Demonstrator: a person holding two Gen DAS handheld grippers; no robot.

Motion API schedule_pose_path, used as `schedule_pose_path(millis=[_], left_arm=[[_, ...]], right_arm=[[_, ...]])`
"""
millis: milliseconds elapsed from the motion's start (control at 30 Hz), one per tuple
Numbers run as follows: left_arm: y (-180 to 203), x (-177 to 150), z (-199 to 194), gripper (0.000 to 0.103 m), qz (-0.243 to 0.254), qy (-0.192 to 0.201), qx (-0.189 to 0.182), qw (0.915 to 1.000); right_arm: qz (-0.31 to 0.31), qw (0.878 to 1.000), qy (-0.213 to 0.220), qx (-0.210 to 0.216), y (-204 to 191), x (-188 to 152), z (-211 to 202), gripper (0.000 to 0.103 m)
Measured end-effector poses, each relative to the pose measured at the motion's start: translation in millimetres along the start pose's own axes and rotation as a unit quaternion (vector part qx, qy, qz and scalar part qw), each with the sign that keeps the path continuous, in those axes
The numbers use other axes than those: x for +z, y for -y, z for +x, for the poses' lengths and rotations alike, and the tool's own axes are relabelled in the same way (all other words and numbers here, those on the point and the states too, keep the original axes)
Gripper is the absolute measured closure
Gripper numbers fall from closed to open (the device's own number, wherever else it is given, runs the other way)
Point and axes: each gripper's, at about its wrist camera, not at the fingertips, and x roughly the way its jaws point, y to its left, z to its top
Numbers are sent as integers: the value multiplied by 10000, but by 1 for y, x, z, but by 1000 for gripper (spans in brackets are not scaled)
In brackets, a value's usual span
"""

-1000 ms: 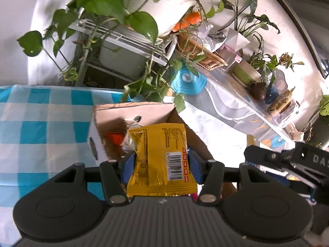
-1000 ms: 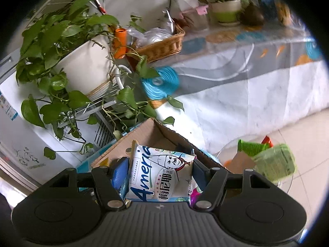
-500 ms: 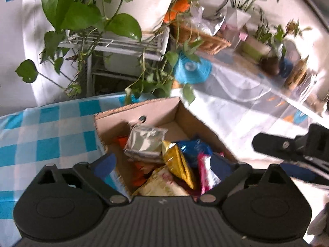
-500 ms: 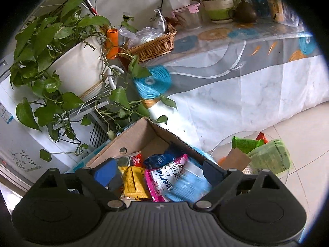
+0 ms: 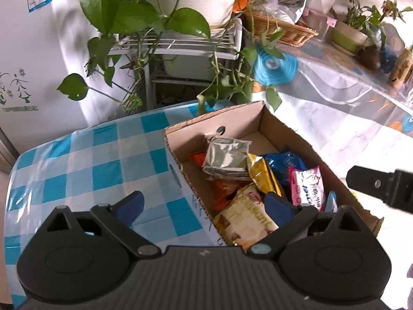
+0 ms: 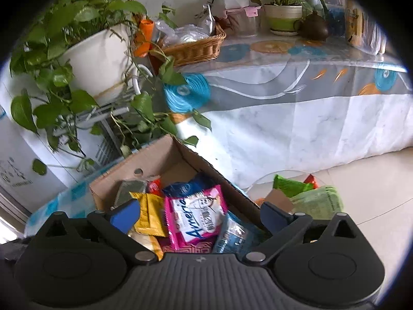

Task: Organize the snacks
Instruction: 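Open both grippers to drop packets into box and lift away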

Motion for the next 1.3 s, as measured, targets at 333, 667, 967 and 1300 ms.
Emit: schedule_pose_path(millis=[333,667,967,1300], left_arm=[[-7,-1,-8,4,-145,-195,244,9994],[-5,-3,-15,3,-140,-241,472,9985],[0,-4,-16,2,98,-226,693,9973],[7,-2,-13,2,326,-199,870,9955]], right_arm=[[-394,9988,-159,-234,-3,-9,-1,0],[-789,9947,-450,-483,-11,-24,2,0],[-861,9936,-447,-584,-14,-22,5,0],[-844,9937,-480,-553,-17,-20,9,0]])
